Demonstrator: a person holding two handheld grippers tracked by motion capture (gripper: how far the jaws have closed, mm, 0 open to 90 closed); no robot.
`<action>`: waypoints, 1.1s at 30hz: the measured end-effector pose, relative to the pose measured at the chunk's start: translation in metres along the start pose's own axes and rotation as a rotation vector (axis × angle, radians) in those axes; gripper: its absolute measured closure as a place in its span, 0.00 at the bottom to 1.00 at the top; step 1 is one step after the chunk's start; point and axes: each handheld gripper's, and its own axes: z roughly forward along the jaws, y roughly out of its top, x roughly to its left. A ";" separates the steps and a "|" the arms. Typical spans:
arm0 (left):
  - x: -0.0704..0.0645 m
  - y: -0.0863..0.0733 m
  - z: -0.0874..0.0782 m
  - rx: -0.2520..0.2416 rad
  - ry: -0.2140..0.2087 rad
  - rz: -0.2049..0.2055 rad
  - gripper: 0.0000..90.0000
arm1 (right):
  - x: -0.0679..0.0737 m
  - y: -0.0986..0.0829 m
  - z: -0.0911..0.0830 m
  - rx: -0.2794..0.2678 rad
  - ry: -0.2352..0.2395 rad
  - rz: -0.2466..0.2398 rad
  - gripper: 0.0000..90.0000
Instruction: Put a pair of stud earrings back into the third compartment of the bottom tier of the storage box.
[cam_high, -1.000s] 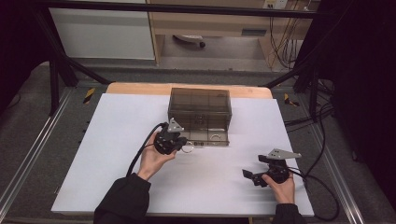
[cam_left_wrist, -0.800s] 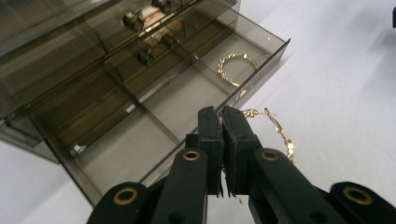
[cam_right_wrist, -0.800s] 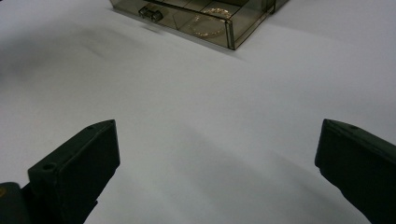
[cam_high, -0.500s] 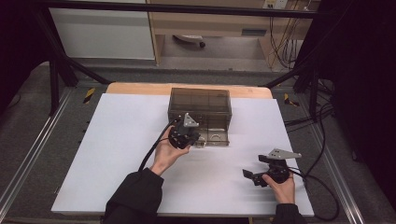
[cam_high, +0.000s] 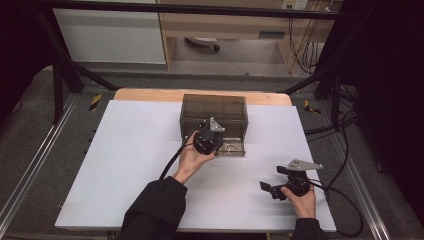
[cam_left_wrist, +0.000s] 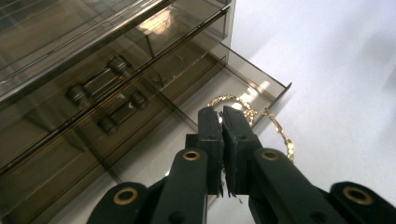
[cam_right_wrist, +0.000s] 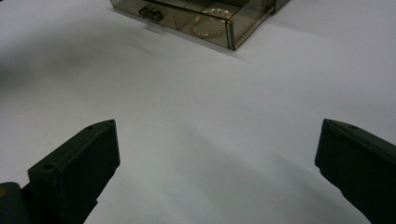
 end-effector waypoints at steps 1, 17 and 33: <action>0.000 0.001 0.003 0.001 0.002 0.000 0.96 | 0.000 0.000 0.000 0.000 0.001 0.000 0.01; -0.002 0.017 0.034 0.001 0.024 -0.015 0.96 | 0.000 0.000 0.000 -0.004 0.001 -0.002 0.01; -0.002 0.012 0.061 0.024 0.040 -0.024 0.96 | 0.000 0.000 0.000 -0.007 0.004 0.001 0.01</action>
